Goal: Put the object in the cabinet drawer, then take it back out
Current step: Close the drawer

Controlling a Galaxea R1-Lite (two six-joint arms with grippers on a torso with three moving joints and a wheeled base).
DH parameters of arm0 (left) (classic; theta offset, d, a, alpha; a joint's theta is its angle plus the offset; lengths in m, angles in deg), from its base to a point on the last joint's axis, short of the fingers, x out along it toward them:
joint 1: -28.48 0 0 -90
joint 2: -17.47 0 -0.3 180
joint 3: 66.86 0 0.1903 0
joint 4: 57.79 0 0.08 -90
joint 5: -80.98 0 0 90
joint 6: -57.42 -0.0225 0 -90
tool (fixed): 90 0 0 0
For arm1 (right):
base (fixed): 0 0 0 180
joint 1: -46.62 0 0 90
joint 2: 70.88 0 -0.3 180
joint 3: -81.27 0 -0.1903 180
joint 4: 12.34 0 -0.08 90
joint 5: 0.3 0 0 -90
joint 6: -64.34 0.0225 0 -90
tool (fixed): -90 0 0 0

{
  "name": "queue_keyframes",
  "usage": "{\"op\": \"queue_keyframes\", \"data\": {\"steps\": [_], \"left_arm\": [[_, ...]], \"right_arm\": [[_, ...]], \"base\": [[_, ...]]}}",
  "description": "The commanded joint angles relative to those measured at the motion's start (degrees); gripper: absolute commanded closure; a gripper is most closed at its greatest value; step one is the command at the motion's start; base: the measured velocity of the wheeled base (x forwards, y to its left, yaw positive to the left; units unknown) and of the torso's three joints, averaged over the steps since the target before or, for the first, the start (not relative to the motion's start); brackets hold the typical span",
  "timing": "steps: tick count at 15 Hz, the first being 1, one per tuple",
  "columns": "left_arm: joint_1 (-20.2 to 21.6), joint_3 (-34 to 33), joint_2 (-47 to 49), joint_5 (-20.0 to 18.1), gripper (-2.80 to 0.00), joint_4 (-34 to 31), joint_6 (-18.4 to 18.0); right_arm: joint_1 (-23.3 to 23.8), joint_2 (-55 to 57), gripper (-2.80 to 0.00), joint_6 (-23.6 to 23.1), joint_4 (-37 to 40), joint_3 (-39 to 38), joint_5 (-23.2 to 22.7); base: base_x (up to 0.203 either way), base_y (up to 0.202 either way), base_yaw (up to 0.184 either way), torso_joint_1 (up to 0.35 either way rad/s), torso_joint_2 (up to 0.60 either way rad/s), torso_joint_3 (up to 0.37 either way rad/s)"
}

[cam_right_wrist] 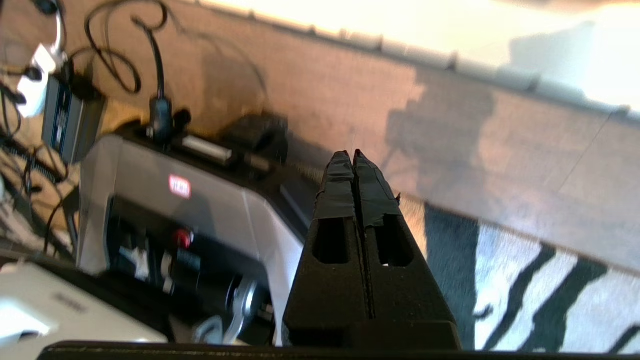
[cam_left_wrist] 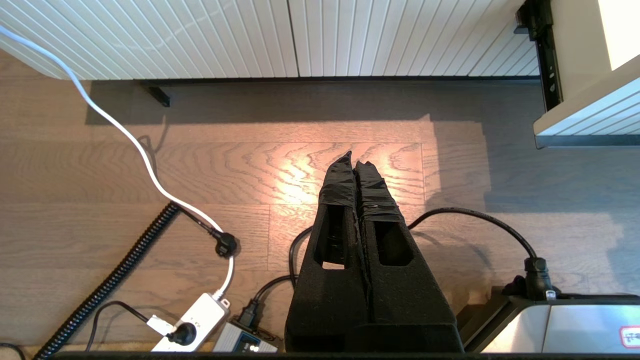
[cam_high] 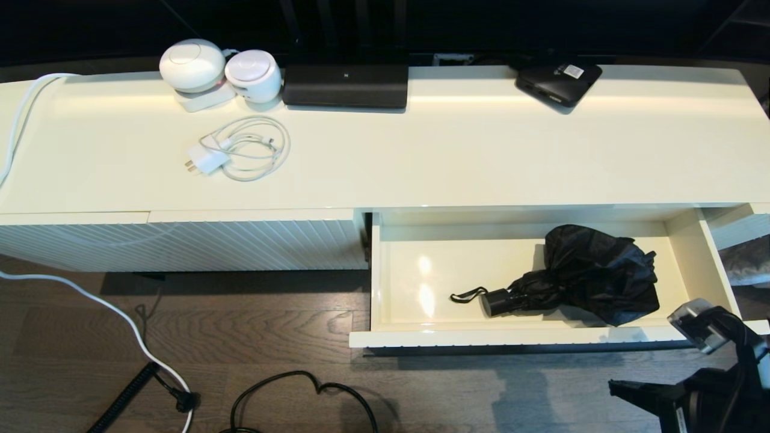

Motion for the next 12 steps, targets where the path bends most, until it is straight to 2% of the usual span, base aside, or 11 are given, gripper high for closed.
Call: {"op": "queue_keyframes", "data": {"steps": [1, 12], "left_arm": [[0.04, 0.01, 0.00, 0.01, 0.00, 0.02, 0.00], [-0.05, 0.01, 0.00, 0.01, 0.00, 0.02, 0.00]], "right_arm": [[0.12, 2.01, 0.00, 0.00, -1.33, 0.30, 0.10], [0.05, 6.87, 0.00, -0.79, -12.07, 1.39, 4.19]], "base": [[0.000, 0.000, 0.000, 0.000, 0.00, 0.000], [0.000, 0.000, 0.000, 0.000, 0.00, 0.000]]}}
